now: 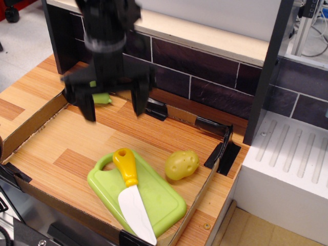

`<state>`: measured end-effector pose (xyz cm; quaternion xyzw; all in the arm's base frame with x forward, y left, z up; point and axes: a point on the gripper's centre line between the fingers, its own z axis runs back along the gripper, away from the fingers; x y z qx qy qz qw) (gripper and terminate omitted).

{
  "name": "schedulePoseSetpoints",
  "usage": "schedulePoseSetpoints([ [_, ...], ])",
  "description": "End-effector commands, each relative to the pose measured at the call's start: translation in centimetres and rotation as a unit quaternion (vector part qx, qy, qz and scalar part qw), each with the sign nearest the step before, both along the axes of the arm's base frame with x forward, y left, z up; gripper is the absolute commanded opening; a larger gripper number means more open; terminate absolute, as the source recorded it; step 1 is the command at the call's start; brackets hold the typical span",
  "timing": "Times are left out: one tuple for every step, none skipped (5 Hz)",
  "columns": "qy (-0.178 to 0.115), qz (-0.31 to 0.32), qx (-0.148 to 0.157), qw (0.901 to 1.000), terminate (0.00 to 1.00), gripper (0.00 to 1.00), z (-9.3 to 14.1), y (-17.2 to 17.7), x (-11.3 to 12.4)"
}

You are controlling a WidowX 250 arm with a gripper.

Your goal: Put knife on cutting board

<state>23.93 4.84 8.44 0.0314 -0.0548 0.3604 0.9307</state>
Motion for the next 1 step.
schedulePoseSetpoints([
  [-0.014, 0.001, 0.004, 0.9999, 1.00, 1.00, 0.83, 0.62, 1.02],
])
